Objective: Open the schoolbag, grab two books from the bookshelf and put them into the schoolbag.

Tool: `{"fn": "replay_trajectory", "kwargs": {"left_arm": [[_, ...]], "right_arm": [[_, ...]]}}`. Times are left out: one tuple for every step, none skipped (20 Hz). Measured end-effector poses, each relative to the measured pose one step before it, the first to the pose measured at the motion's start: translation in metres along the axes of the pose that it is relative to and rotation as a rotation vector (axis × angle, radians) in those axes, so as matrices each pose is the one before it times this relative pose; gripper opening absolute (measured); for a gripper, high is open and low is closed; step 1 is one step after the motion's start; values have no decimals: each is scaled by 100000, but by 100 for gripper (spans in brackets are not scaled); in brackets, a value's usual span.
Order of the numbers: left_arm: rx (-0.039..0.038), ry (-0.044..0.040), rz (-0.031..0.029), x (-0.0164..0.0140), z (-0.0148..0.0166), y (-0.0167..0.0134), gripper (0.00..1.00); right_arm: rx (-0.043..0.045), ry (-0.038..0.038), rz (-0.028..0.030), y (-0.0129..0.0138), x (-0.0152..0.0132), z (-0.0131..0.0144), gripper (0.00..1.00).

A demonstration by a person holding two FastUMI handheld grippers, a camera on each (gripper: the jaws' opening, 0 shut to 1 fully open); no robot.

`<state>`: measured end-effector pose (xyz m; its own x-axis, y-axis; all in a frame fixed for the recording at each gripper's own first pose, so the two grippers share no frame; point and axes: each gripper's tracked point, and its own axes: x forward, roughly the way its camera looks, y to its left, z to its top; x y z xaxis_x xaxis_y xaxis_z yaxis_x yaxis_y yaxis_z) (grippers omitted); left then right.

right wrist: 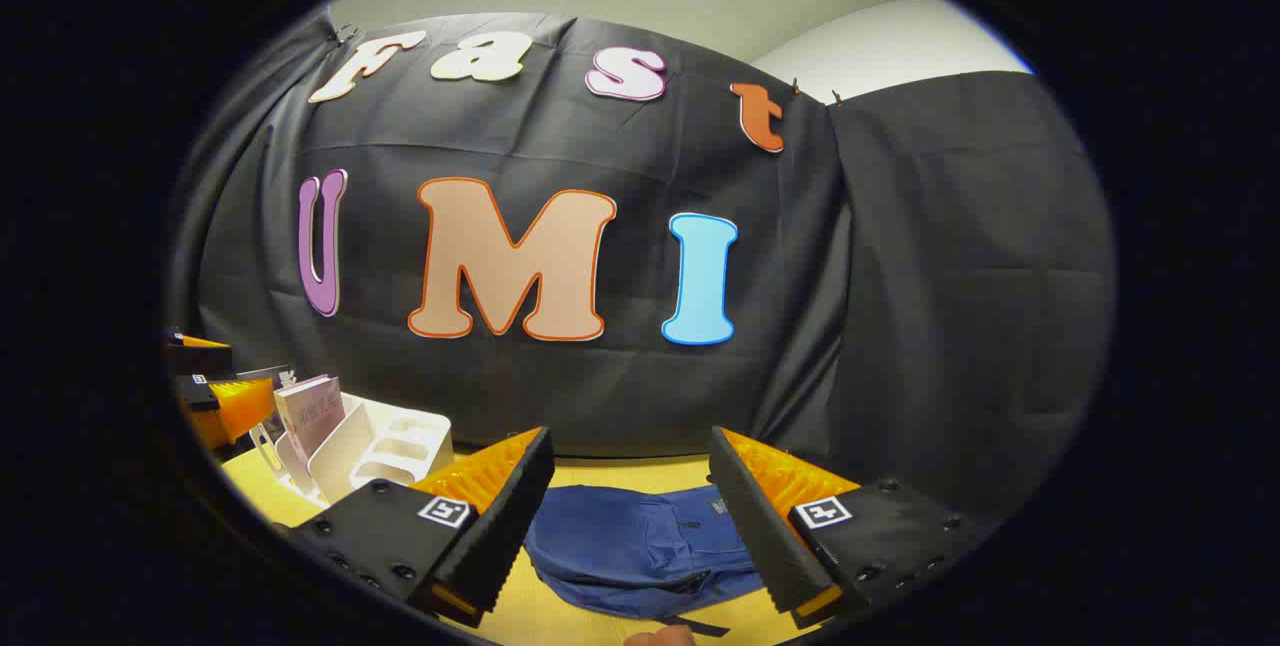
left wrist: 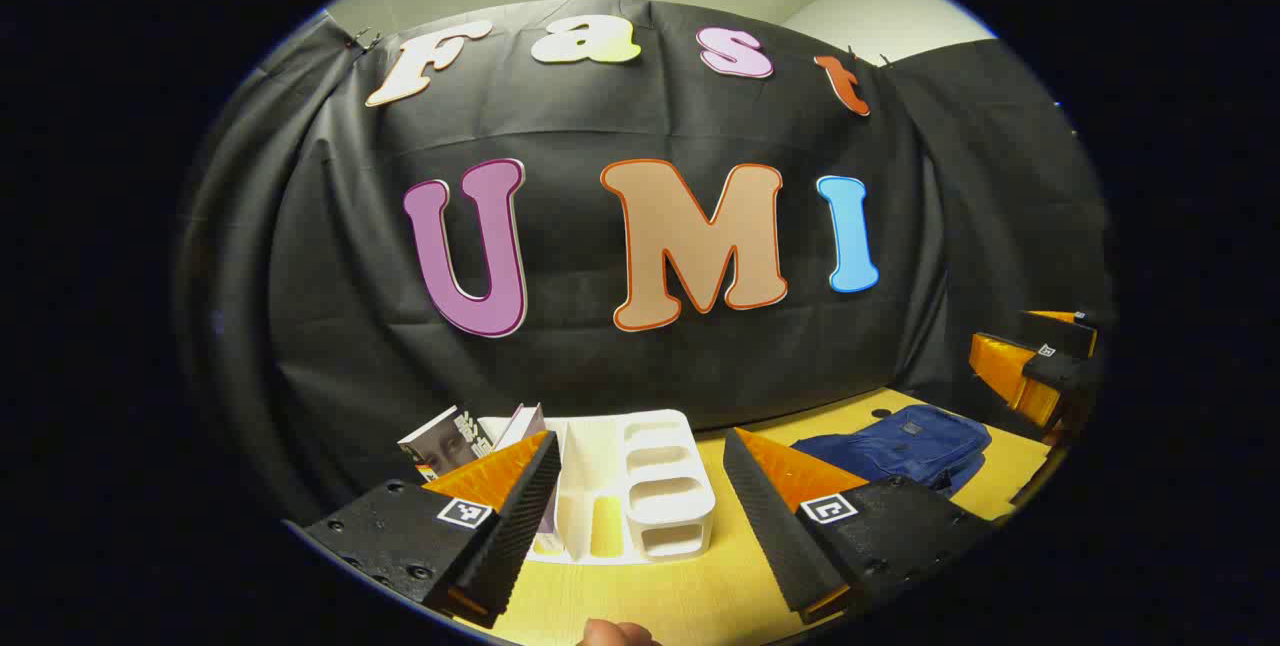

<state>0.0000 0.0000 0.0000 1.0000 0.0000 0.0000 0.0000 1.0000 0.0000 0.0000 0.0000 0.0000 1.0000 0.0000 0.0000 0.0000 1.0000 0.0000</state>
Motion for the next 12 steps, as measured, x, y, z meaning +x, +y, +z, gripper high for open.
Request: {"fn": "replay_trajectory", "kwargs": {"left_arm": [[-138, 157, 366, 206, -1, -91, 95], [149, 103, 408, 181, 149, -78, 95], [283, -175, 374, 204, 68, -42, 95], [105, -167, -30, 84, 79, -69, 95], [-4, 121, -168, 28, -86, -84, 95], [-141, 719, 175, 114, -129, -71, 95], [-392, 635, 48, 13, -282, -76, 96], [-396, 580, 416, 31, -37, 10, 91], [-123, 222, -20, 9, -90, -30, 95], [33, -464, 138, 76, 226, 5, 95], [393, 117, 28, 93, 218, -25, 95], [478, -92, 98, 141, -162, 31, 96]], "right_arm": [[-459, 4, 247, -229, 102, -38, 96], [-507, -4, -66, -149, 175, 42, 96], [-496, 255, 256, -26, 150, -197, 96], [-384, -64, -76, -91, 123, 46, 96], [212, -339, 315, -168, 112, -46, 98], [-54, 14, 49, -21, 173, 91, 100], [-77, -35, 375, -26, 180, -16, 96], [-514, 0, -37, -64, 164, 51, 96], [-580, 152, 331, -4, 155, -117, 96], [-397, 16, 607, 122, 145, 32, 96], [-324, -57, 362, -21, -91, -174, 96], [-130, -277, 182, 108, 32, 145, 96]]}}
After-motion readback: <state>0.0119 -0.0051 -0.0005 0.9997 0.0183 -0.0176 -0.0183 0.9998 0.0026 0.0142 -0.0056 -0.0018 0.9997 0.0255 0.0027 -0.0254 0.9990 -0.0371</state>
